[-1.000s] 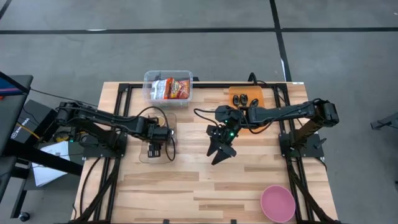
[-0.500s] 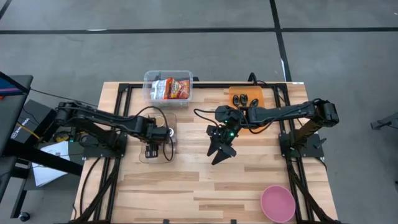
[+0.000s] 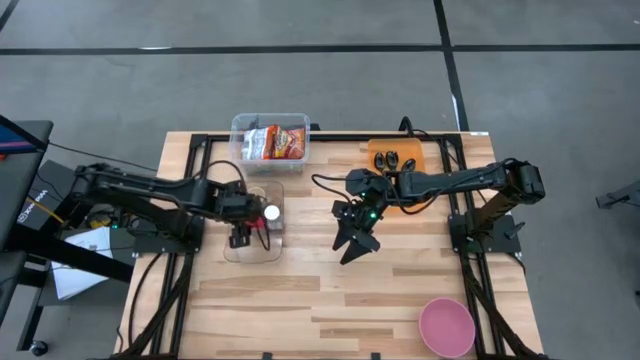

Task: Pick & Place Food Item
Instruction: Return to Home Position

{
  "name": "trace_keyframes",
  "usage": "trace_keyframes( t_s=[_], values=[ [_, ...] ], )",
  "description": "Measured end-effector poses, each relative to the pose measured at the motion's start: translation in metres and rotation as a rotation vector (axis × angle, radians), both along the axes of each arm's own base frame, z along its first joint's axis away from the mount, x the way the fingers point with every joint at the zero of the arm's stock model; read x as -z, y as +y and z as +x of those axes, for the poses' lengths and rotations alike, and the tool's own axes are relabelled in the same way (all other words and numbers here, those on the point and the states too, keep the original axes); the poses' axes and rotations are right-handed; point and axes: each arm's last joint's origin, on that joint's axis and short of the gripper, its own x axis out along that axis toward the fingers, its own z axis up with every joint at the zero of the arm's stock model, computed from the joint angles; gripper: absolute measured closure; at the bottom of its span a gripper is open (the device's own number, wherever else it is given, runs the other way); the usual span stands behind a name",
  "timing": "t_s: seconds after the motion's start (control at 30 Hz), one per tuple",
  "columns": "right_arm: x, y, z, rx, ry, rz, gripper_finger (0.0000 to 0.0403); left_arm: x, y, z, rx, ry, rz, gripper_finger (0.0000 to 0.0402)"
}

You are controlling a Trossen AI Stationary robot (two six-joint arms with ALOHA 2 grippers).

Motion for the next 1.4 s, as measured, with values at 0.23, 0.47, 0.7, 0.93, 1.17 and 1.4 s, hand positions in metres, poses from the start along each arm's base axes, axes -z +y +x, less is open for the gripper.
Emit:
trace_keyframes(
  t_s=[0.23,0.47,0.7,0.93,1.17,1.4],
  values=[
    [0.000,0.000,0.000,-0.003,-0.003,-0.004,0.0035,-0.012,-0.001,-0.006,0.010,-0.100,-0.014,0.0135],
    [0.002,-0.004,-0.001,0.009,0.018,-0.005,0.0035,-0.045,0.001,-0.023,0.009,-0.387,-0.052,0.0155],
    [0.001,-0.009,-0.001,0.071,0.007,-0.049,0.0037,-0.073,0.004,-0.052,-0.015,-0.635,-0.096,0.0209],
    [-0.027,-0.014,-0.016,0.243,-0.121,-0.211,0.0079,-0.062,0.003,-0.057,0.004,-0.930,-0.193,0.0319],
    [-0.046,-0.019,-0.062,0.460,-0.209,-0.322,0.0146,-0.024,0.001,-0.058,0.036,-1.122,-0.286,0.0393],
    [-0.031,-0.012,-0.104,0.534,-0.316,-0.259,0.0276,0.005,0.002,-0.065,0.102,-1.210,-0.223,0.0399]
  ],
)
